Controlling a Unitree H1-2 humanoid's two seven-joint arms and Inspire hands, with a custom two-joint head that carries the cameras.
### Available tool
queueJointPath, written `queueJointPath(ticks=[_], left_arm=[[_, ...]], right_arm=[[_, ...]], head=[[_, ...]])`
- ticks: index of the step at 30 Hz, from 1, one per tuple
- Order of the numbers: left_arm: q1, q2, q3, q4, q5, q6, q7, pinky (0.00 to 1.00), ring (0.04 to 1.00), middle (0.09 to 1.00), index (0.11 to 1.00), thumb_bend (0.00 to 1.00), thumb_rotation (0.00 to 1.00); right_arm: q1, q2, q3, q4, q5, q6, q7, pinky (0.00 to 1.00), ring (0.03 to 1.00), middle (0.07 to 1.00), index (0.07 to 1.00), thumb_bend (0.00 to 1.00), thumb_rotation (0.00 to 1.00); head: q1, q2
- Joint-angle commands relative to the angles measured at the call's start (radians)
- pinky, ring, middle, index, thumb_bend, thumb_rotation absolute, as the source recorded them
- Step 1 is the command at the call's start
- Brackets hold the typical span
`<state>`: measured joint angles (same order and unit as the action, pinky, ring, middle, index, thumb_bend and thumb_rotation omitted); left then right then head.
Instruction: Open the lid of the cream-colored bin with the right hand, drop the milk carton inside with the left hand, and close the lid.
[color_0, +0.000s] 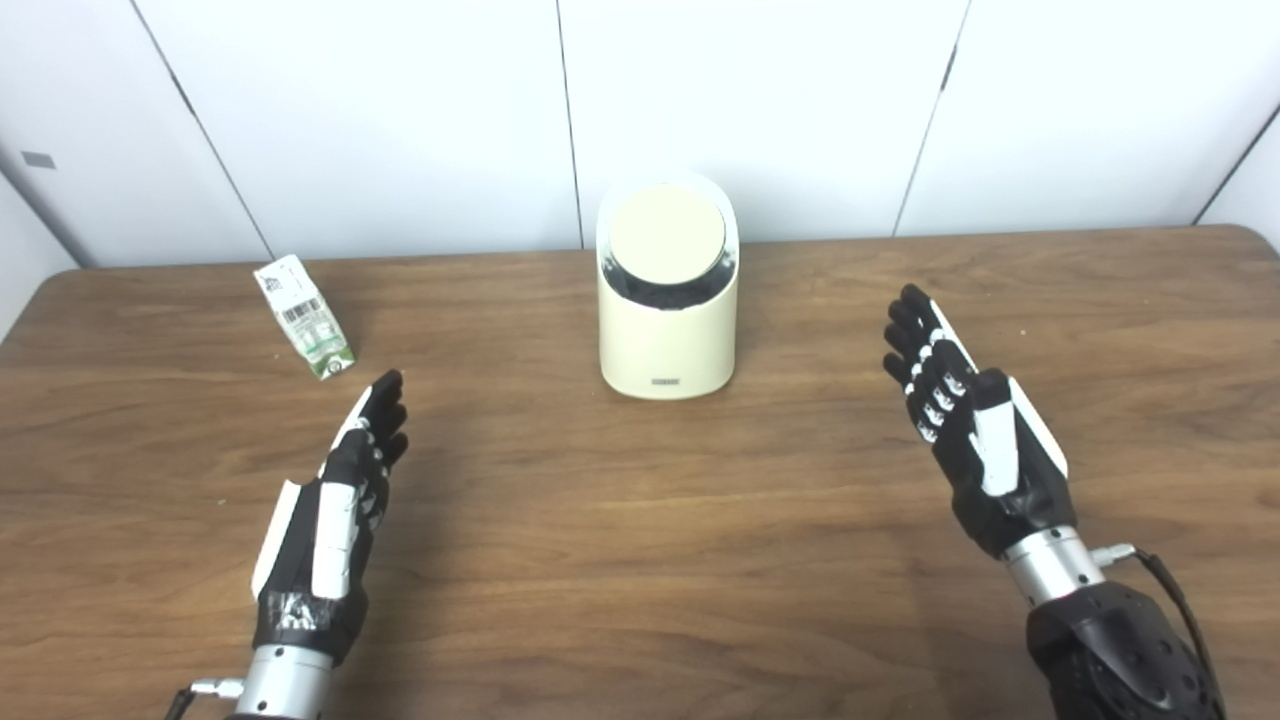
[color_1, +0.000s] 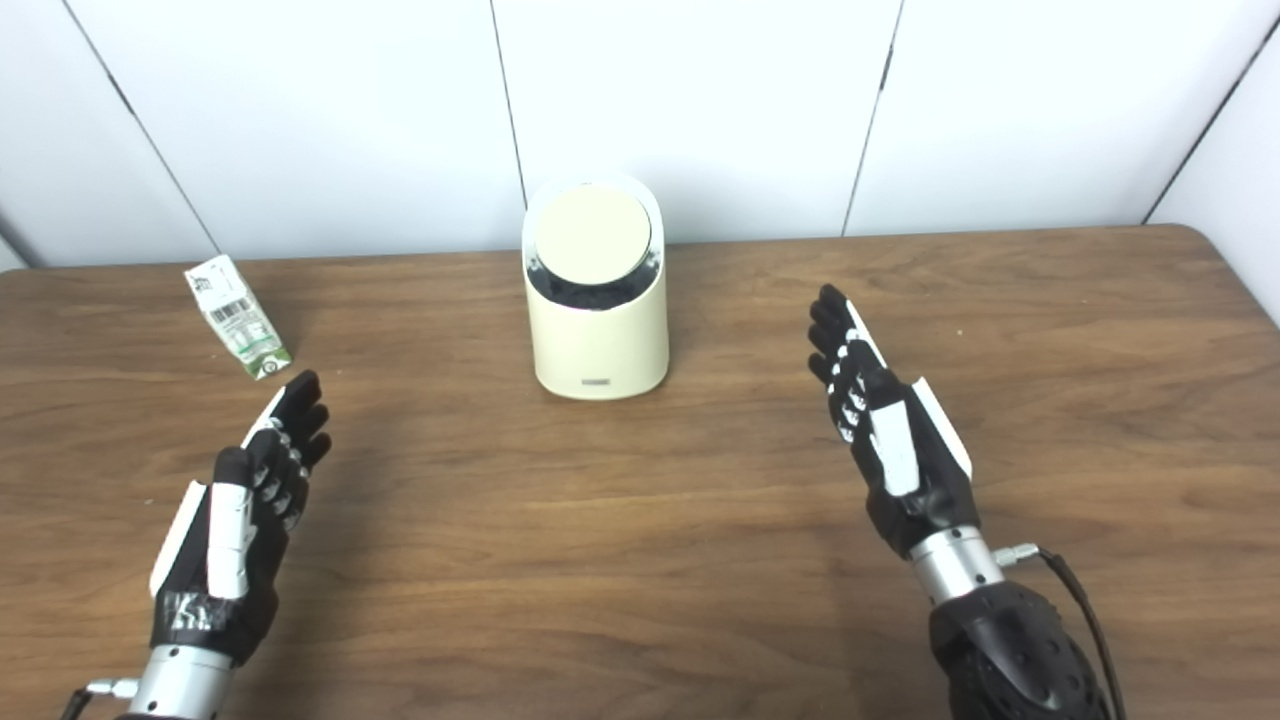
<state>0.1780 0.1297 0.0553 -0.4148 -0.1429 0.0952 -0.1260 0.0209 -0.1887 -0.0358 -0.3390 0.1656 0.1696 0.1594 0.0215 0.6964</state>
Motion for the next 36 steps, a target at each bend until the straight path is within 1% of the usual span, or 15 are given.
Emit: queueJointPath(ticks=[1, 4, 8, 11, 15, 21, 25, 27, 29, 30, 31, 32, 34, 35, 36], left_arm=[[-0.018, 0.004, 0.006, 0.006, -0.016, -0.076, -0.007, 1.00, 1.000, 1.000, 1.000, 0.69, 1.00], [-0.016, -0.007, 0.010, 0.067, -0.022, -0.138, -0.009, 1.00, 1.000, 1.000, 1.000, 0.67, 1.00], [-0.014, -0.029, 0.013, 0.138, -0.007, -0.192, 0.007, 1.00, 1.000, 1.000, 1.000, 0.63, 0.98], [-0.009, -0.039, 0.015, 0.173, 0.013, -0.216, 0.017, 1.00, 1.000, 1.000, 1.000, 0.62, 0.98], [-0.006, -0.046, 0.018, 0.188, 0.026, -0.232, 0.028, 1.00, 1.000, 1.000, 1.000, 0.61, 0.98], [-0.004, -0.048, 0.019, 0.203, 0.031, -0.227, 0.044, 1.00, 1.000, 1.000, 1.000, 0.62, 0.96], [-0.006, -0.049, 0.023, 0.216, 0.036, -0.241, 0.050, 1.00, 1.000, 1.000, 1.000, 0.62, 0.95], [-0.007, -0.047, 0.022, 0.215, 0.041, -0.241, 0.051, 1.00, 1.000, 1.000, 1.000, 0.62, 0.94], [-0.004, -0.045, 0.019, 0.216, 0.047, -0.239, 0.050, 1.00, 1.000, 1.000, 1.000, 0.61, 0.94], [-0.003, -0.043, 0.018, 0.217, 0.049, -0.238, 0.048, 1.00, 1.000, 1.000, 1.000, 0.62, 0.95], [-0.001, -0.040, 0.016, 0.223, 0.052, -0.240, 0.044, 1.00, 1.000, 1.000, 1.000, 0.62, 0.95], [0.000, -0.038, 0.015, 0.228, 0.054, -0.243, 0.042, 1.00, 1.000, 1.000, 1.000, 0.61, 0.95], [0.004, -0.035, 0.014, 0.247, 0.055, -0.260, 0.036, 1.00, 1.000, 1.000, 1.000, 0.61, 0.95], [0.005, -0.035, 0.014, 0.254, 0.055, -0.265, 0.035, 1.00, 1.000, 1.000, 1.000, 0.61, 0.95], [0.007, -0.036, 0.014, 0.262, 0.051, -0.276, 0.031, 1.00, 1.000, 1.000, 1.000, 0.61, 0.94]], right_arm=[[-0.018, -0.024, -0.001, 0.009, -0.005, -0.081, 0.023, 1.00, 1.000, 1.000, 1.000, 0.85, 1.00], [-0.015, -0.017, -0.005, 0.048, -0.006, -0.100, 0.023, 1.00, 1.000, 1.000, 1.000, 0.82, 1.00], [-0.017, 0.010, -0.011, 0.097, -0.015, -0.108, -0.003, 1.00, 1.000, 1.000, 1.000, 0.87, 1.00], [-0.016, 0.021, -0.019, 0.129, -0.010, -0.109, -0.011, 1.00, 1.000, 1.000, 1.000, 0.90, 1.00], [-0.012, 0.024, -0.034, 0.152, 0.005, -0.116, -0.003, 1.00, 1.000, 1.000, 1.000, 0.90, 0.99], [-0.013, 0.028, -0.042, 0.177, -0.001, -0.168, 0.004, 1.00, 1.000, 1.000, 1.000, 0.87, 0.99], [-0.016, 0.033, -0.042, 0.178, -0.015, -0.182, -0.008, 1.00, 1.000, 1.000, 1.000, 0.86, 0.99], [-0.016, 0.033, -0.041, 0.184, -0.017, -0.191, -0.008, 1.00, 1.000, 1.000, 1.000, 0.87, 0.98], [-0.013, 0.036, -0.040, 0.189, -0.028, -0.206, -0.014, 1.00, 1.000, 1.000, 1.000, 0.86, 0.97], [-0.011, 0.037, -0.038, 0.196, -0.036, -0.216, -0.016, 1.00, 1.000, 1.000, 1.000, 0.86, 0.93], [-0.008, 0.039, -0.036, 0.201, -0.045, -0.225, -0.020, 1.00, 1.000, 1.000, 1.000, 0.85, 0.89], [-0.007, 0.041, -0.034, 0.206, -0.051, -0.232, -0.022, 1.00, 1.000, 1.000, 1.000, 0.83, 0.87], [0.000, 0.050, -0.023, 0.193, -0.086, -0.235, -0.037, 0.99, 0.991, 0.998, 1.000, 0.80, 0.83], [0.002, 0.052, -0.019, 0.190, -0.097, -0.237, -0.042, 0.98, 0.982, 0.993, 1.000, 0.79, 0.81], [0.002, 0.058, -0.015, 0.183, -0.112, -0.237, -0.051, 0.98, 0.979, 0.992, 1.000, 0.78, 0.81]], head=[[-0.001, 0.001], [-0.003, 0.002], [-0.006, 0.008], [0.000, 0.012], [0.004, 0.016], [0.006, 0.017], [0.004, 0.010], [0.002, -0.006], [-0.005, -0.037], [-0.007, -0.048], [-0.009, -0.071], [-0.010, -0.076], [-0.011, -0.134], [-0.011, -0.134], [-0.003, -0.166]])
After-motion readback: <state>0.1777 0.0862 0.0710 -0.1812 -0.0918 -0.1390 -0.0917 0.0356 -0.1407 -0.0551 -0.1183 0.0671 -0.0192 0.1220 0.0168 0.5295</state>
